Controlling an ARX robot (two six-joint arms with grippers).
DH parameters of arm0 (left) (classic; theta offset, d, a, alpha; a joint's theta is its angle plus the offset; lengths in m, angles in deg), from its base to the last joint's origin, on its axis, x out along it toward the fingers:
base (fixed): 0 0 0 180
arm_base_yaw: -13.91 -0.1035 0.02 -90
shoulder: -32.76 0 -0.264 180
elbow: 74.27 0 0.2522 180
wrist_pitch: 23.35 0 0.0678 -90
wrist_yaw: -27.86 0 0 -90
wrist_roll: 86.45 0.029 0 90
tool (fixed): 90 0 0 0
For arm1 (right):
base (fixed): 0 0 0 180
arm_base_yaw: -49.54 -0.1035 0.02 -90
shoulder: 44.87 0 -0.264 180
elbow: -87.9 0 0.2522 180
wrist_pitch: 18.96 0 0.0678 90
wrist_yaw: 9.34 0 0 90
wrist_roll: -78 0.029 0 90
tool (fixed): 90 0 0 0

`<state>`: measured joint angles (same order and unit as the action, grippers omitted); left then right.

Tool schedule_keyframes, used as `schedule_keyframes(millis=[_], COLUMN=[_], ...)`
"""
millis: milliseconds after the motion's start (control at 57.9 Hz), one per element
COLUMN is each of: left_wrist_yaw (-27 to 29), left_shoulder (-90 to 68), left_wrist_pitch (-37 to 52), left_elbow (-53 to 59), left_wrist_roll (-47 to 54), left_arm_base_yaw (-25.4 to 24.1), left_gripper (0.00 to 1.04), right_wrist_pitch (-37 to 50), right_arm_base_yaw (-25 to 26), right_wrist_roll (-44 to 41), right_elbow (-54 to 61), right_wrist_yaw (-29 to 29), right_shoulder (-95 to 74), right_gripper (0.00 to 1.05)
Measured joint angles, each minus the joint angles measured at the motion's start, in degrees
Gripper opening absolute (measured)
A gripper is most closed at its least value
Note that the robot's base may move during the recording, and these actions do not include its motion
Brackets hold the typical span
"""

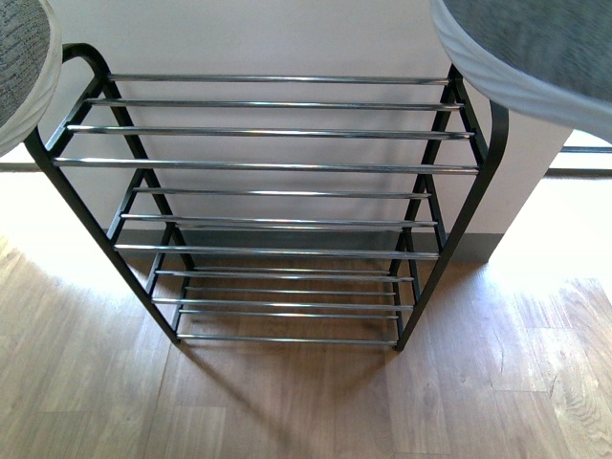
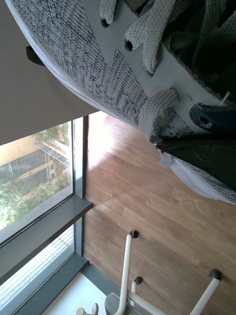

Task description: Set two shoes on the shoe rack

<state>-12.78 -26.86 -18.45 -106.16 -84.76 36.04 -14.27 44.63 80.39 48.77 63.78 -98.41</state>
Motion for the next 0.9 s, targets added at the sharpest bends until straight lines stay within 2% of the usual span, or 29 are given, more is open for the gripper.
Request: schedule_keyframes(millis=[86, 173, 380, 621, 898], left_wrist_yaw=[0.0, 0.0, 0.0, 0.0, 0.0], left_shoulder=[0.0, 0.0, 0.0, 0.0, 0.0], left_wrist_pitch=[0.0, 0.0, 0.0, 0.0, 0.0], left_elbow=[0.0, 0.0, 0.0, 0.0, 0.0], left_wrist_roll=[0.0, 0.0, 0.0, 0.0, 0.0], left_arm_base_yaw=[0.0, 0.0, 0.0, 0.0, 0.0], left_gripper=[0.02, 0.02, 0.02, 0.02, 0.02], right_wrist_pitch=[3.3, 4.3, 3.7, 1.9, -2.4], right_arm_base_yaw=[-5.7, -9.4, -13.3, -13.7, -9.3], right_wrist_roll=[2.4, 4.5, 10.6, 20.2, 34.7], right_elbow=[-4.5, -9.7, -21.9, -34.9, -44.7], right_wrist_yaw=[5.8, 10.5, 17.9, 24.1, 28.0], right_shoulder=[-7.5, -14.9, -31.4, -48.6, -59.3], right_gripper=[0.01, 0.01, 0.01, 0.01, 0.01])
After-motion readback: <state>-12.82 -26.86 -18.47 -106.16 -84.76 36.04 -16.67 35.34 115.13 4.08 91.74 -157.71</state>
